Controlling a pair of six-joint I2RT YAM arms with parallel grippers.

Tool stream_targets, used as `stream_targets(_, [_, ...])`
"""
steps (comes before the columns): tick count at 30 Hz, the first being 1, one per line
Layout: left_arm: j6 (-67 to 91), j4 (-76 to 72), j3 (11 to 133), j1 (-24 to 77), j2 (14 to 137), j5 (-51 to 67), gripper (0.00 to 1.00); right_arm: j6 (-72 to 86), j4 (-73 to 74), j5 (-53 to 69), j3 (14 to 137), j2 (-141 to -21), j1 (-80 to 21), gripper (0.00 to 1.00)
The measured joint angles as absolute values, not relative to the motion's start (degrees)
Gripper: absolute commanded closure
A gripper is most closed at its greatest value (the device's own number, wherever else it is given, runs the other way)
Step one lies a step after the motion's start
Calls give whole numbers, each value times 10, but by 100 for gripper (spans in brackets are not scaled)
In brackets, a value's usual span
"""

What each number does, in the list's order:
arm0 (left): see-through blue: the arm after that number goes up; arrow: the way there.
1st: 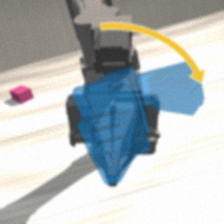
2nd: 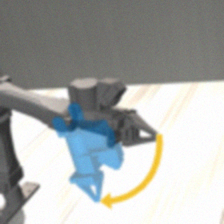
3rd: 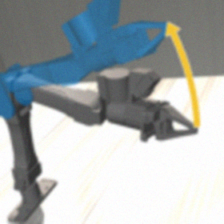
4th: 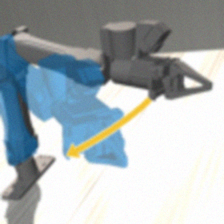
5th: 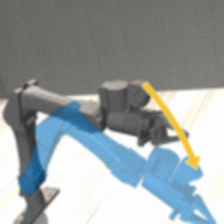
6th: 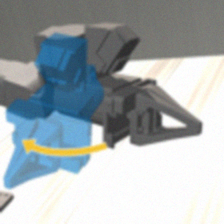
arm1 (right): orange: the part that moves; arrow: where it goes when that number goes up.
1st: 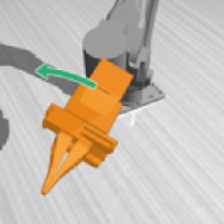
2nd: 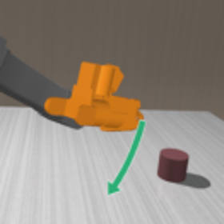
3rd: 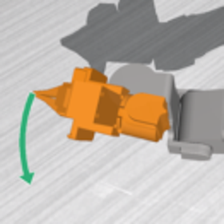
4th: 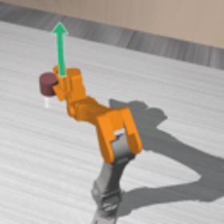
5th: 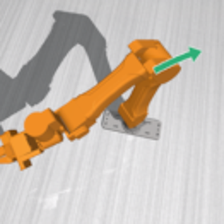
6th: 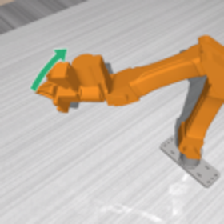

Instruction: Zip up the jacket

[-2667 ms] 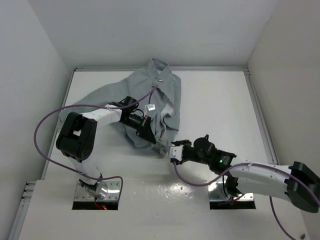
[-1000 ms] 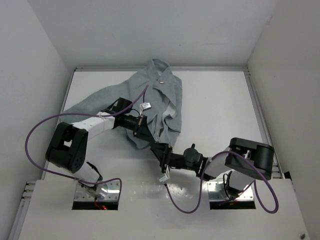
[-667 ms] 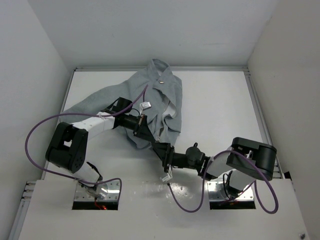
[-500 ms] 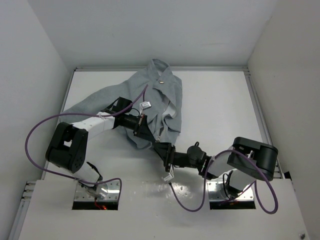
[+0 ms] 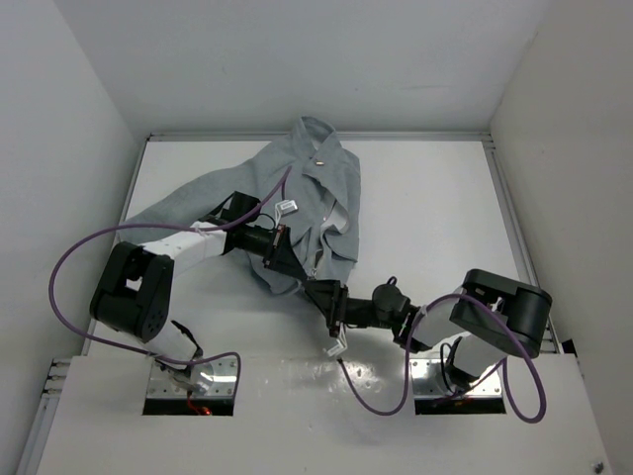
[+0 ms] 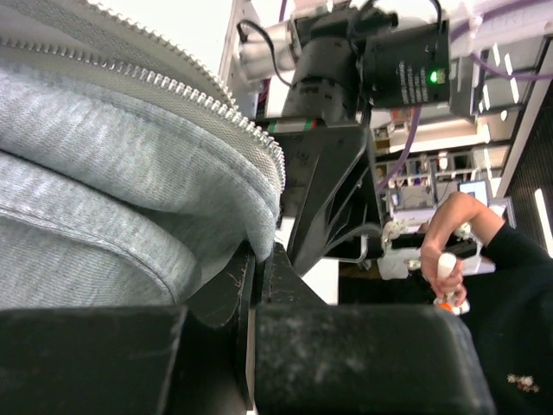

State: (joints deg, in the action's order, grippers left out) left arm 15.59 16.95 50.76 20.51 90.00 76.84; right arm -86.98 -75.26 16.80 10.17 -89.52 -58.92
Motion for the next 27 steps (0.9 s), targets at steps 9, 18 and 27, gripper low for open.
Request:
stream_targets(9, [155,194,494,205,900,787,100,-875,-750,131,101,-887,-548,41])
stream_targets(18, [155,197,494,205,900,792,100,-875,-750,130,98,-877,-551,38])
stream_targets(27, [155,206,494,206,903,804,100,-873,-749,118,83,-864,-596,45])
